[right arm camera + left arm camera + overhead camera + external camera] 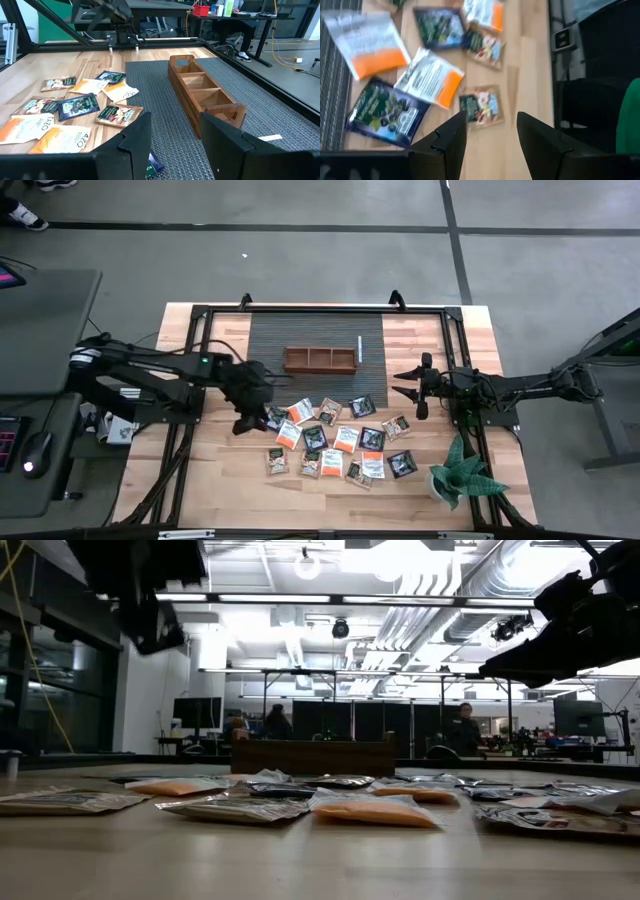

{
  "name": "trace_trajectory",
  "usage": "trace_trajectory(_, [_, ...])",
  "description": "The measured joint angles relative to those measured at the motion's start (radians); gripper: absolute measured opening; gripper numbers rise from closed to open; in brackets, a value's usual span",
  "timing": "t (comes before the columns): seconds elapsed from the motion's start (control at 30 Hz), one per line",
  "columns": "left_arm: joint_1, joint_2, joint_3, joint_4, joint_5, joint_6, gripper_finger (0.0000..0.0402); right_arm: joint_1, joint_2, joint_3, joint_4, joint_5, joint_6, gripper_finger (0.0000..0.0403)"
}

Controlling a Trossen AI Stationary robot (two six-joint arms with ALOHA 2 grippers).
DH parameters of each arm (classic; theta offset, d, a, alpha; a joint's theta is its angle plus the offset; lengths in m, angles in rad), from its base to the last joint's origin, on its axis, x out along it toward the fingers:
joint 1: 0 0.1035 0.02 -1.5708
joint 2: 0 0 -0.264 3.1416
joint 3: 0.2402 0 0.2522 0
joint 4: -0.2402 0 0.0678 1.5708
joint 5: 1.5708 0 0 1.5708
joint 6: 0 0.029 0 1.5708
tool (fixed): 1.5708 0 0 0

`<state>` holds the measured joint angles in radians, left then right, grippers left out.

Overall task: Pick & Place Tea
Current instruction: Put the violet tea bag into the left section of the wooden organizer

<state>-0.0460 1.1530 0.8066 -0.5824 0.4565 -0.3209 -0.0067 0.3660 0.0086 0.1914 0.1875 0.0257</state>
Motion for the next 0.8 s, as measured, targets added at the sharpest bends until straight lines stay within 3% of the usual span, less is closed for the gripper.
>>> trace_trajectory(0.23, [0.0,0.118,0.0,0.009,-0.053,0.054,0.017,0.0,0.0,0.0,0.0,0.0,0.0,0.0157])
trace_trajectory(0.33, [0.0,0.14,0.0,0.005,-0.084,0.165,0.017,0.0,0.0,0.0,0.0,0.0,0.0,0.016])
trace_trajectory(0.53, [0.0,0.164,0.0,-0.001,-0.25,0.383,0.017,0.0,0.0,0.0,0.0,0.0,0.0,0.0161])
trace_trajectory(0.8, [0.0,0.259,0.0,0.014,-0.32,0.423,0.017,0.0,0.0,0.0,0.0,0.0,0.0,0.0157])
